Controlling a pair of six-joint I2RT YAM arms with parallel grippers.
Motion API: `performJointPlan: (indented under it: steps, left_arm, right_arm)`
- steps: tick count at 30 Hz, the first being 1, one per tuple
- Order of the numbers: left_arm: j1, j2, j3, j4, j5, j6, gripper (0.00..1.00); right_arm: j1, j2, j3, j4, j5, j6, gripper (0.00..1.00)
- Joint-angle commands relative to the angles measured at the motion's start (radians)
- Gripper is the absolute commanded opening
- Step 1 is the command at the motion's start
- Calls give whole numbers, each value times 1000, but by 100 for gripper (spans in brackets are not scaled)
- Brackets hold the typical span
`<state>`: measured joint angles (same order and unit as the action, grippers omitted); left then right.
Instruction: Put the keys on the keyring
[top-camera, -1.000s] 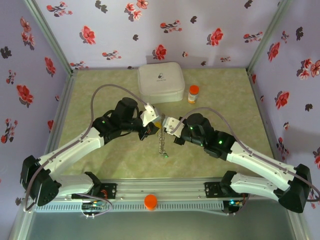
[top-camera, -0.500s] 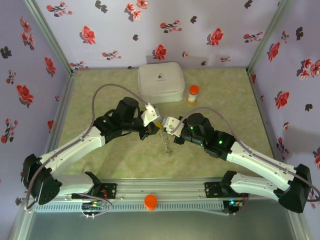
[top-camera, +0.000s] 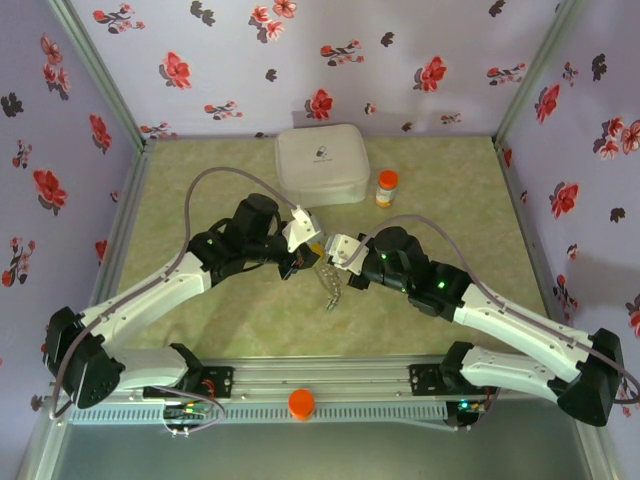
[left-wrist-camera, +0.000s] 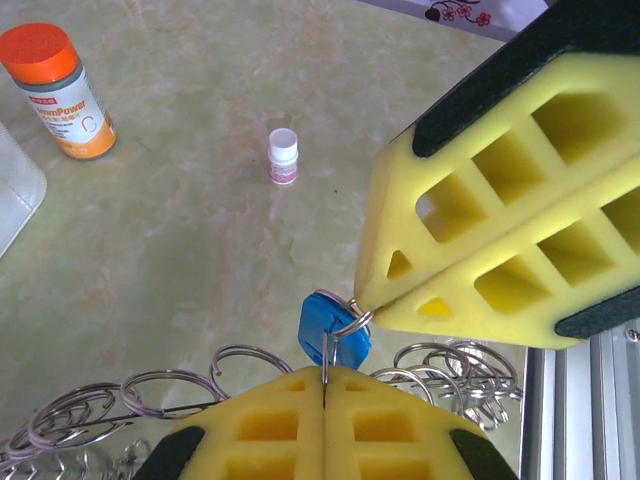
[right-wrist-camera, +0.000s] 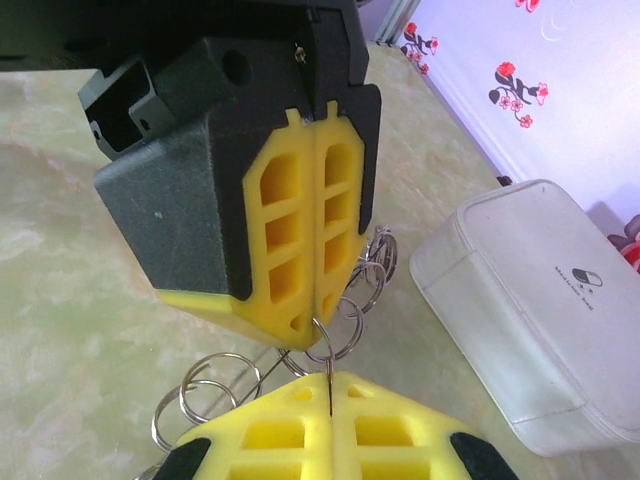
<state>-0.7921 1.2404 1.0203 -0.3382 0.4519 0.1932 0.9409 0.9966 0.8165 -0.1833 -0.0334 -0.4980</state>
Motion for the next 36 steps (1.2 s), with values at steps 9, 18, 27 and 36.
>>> performJointPlan:
  steps: [9,18,27,36]
  left_arm:
    - [-7,1,44,6,-3,2,0]
    - [-9,-3,46,2,-3,6,0]
    - [-10,-3,46,9,-4,11,0]
    - [-10,-13,44,30,-6,8,0]
  right_arm:
    - [9,-8,-9,-1,-19,-10,0]
    - [9,17,1,4,-18,-10,0]
    - [9,24,5,1,-43,-1,0]
    - [9,25,6,-19,-75,0,0]
